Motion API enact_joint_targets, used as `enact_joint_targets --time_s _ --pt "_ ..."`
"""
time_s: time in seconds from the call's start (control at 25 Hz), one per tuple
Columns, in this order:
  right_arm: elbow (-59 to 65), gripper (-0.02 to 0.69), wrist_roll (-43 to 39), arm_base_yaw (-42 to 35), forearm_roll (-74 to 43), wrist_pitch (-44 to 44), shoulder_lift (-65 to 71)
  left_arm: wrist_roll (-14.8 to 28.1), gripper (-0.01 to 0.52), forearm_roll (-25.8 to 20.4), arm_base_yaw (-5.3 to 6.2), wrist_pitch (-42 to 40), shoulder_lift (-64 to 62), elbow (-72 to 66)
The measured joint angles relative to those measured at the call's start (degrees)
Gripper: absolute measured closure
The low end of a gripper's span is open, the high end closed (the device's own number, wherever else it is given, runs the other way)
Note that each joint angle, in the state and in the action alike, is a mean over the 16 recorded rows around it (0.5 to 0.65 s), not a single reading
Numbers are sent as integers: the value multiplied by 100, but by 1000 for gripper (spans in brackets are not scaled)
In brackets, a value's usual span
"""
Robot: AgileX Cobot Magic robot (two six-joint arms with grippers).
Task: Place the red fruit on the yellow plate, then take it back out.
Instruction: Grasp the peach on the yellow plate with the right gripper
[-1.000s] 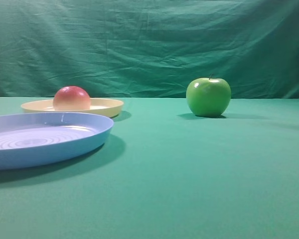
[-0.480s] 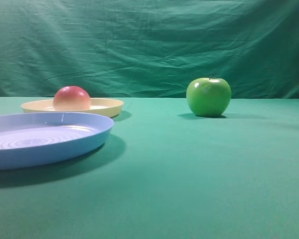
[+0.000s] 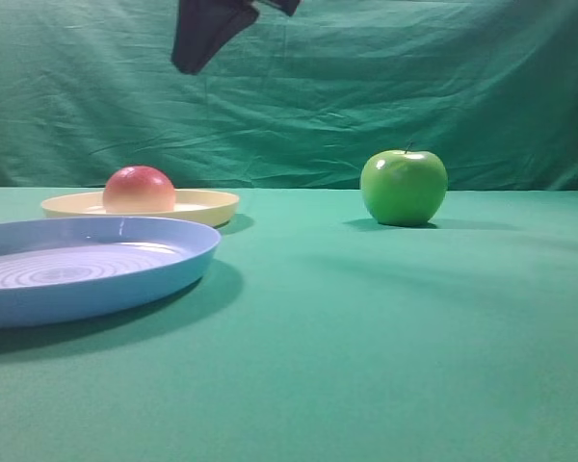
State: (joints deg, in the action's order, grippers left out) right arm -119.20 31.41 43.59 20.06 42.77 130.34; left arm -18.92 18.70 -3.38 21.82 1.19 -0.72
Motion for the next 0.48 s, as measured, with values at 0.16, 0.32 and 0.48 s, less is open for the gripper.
enact_joint_targets --time_s 0.16,0.32,0.48 --pt "-69 353 70 39 81 -334 253 -3 514 0 0 0 0 0" --pt "-73 197 95 44 103 -590 445 -5 514 0 0 0 0 0" --pt "-73 75 104 44 101 -767 625 -8 514 0 0 0 0 0"
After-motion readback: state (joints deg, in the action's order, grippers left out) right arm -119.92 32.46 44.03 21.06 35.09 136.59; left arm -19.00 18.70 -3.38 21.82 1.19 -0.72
